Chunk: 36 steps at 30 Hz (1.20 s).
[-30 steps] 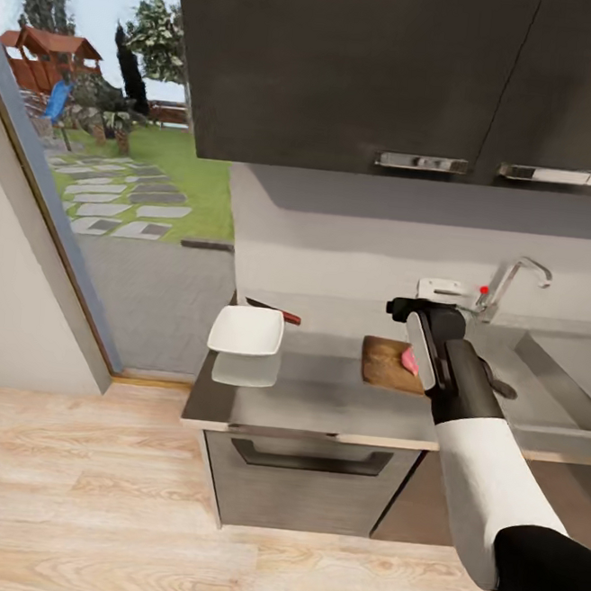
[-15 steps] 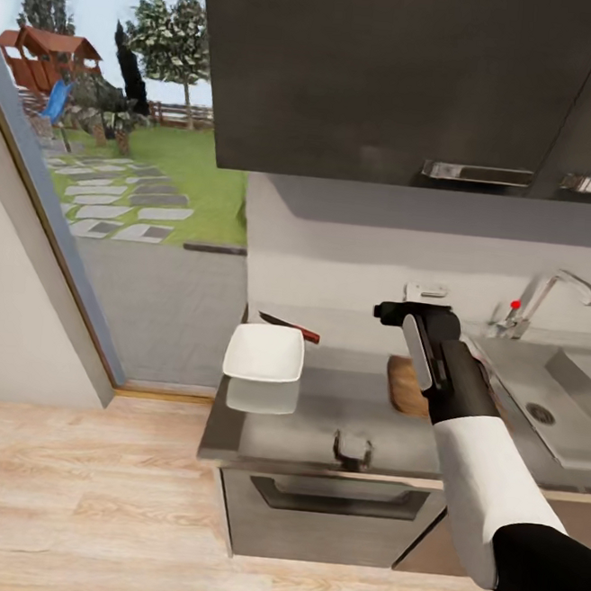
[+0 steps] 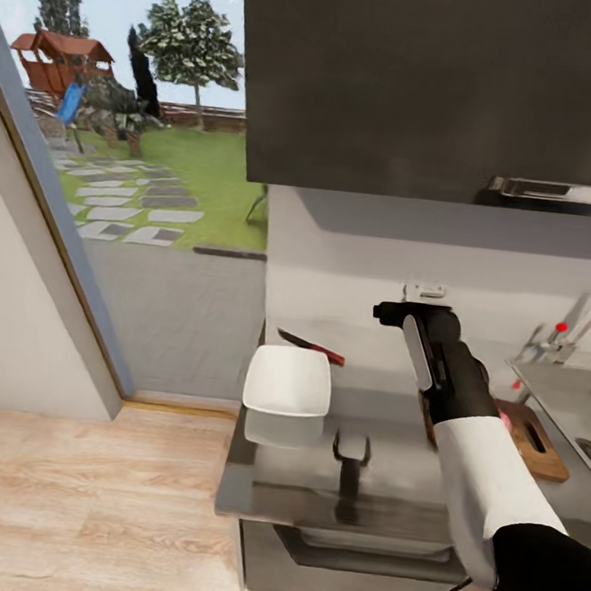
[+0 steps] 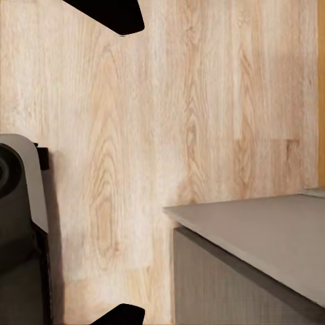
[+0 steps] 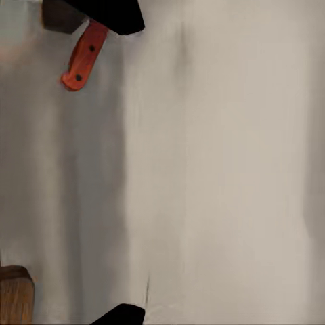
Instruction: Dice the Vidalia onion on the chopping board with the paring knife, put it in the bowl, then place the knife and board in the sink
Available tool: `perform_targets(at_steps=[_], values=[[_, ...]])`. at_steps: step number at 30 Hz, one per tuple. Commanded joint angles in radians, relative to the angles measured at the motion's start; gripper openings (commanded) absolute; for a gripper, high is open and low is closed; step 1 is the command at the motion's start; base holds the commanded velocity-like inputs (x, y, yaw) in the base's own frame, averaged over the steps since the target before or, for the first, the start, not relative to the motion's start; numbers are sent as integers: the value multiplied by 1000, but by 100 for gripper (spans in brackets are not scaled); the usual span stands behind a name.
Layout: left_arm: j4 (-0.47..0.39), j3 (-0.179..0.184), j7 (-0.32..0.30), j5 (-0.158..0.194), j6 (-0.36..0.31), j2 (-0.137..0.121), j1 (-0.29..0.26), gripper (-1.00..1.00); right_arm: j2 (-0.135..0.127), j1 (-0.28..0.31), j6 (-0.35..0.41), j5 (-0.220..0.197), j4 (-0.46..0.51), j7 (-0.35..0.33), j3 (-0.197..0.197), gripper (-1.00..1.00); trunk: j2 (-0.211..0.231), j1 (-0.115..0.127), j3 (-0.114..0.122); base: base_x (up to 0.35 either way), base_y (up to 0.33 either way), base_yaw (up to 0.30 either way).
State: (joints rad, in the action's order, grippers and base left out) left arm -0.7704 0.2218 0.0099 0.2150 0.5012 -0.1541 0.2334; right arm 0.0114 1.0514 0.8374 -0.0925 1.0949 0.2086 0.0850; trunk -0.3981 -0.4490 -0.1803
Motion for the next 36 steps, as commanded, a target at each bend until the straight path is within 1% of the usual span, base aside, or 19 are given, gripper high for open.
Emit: perform_targets(at_steps=[1,8,16,20,23,30,36], values=[[-1,5,2,10,2,-1,0,100,0,1,3,-9,0,9,2,100,-2,-1,-2,160,20,243],[-1,5,2,10,2,-1,0,100,-1,1,0,-9,-29,9,1,100,-2,-1,-1,117,-25,271],[-1,5,2,10,2,-1,0,100,-1,1,-15,-9,-49,9,1,100,-2,-1,-1,96,-178,283],[1,5,2,10,2,4,0,100,-2,1,-16,-9,-51,9,1,100,-2,-1,-1,80,-198,284],[2,5,2,9,2,9,0,100,-2,1,-17,-9,-61,9,2,100,-2,-1,-1,23,-207,284],[3,5,2,9,2,10,0,100,-3,1,-18,-9,-80,8,1,100,-2,-1,-1,2,-141,281],[3,5,2,9,2,10,0,100,-9,1,-18,-8,-87,8,1,100,-2,-1,-1,0,-34,104]])
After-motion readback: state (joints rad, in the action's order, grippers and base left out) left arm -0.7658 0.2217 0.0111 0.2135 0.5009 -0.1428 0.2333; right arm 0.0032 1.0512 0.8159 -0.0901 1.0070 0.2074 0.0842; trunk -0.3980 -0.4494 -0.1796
